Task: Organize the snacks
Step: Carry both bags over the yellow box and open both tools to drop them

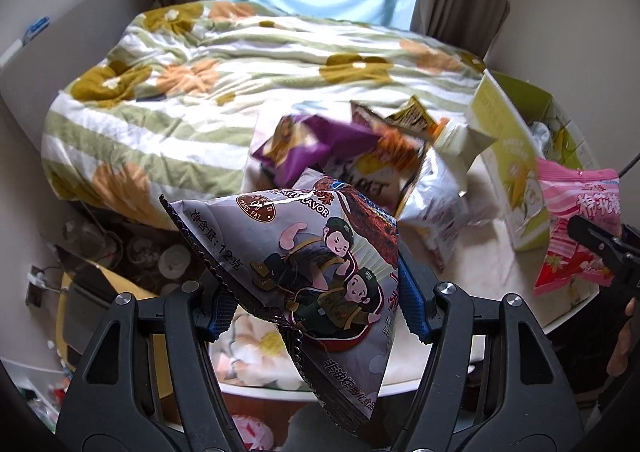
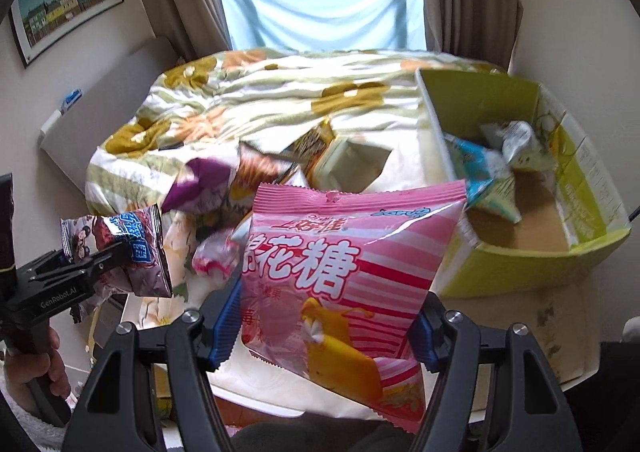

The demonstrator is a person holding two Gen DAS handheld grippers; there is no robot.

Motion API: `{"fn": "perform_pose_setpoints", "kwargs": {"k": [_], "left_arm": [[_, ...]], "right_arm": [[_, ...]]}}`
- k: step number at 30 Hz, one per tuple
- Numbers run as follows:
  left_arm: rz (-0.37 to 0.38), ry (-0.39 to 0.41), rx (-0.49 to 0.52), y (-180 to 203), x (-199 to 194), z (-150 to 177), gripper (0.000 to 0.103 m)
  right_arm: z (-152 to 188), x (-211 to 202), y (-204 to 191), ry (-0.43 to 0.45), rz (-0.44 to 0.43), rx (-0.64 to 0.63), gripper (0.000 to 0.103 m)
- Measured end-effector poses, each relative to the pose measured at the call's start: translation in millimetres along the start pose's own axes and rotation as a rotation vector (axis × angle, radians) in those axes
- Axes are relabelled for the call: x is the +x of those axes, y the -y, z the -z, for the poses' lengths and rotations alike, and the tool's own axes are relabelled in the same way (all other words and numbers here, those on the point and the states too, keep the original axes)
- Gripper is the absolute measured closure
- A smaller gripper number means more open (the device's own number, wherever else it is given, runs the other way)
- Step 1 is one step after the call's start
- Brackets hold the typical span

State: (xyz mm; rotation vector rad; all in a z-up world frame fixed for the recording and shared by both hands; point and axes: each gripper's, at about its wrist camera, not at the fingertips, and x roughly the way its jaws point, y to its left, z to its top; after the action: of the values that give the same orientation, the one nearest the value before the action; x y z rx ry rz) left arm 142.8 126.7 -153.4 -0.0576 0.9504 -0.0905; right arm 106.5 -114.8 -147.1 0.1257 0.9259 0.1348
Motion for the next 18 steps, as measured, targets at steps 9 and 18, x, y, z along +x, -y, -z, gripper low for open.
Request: {"fn": "perform_pose_setpoints", "kwargs": {"k": [9,18], "left_arm": [[0.112,0.123,0.072,119,-29,-53,0.039],[0.27,0.098,0.16,266,15,-98,0.039]], "right_arm": [[-42,-54,83,0.103,-0.002,0.016,0.037],[-76,-63,190,0.107,0.071,0.059,0.037]]}}
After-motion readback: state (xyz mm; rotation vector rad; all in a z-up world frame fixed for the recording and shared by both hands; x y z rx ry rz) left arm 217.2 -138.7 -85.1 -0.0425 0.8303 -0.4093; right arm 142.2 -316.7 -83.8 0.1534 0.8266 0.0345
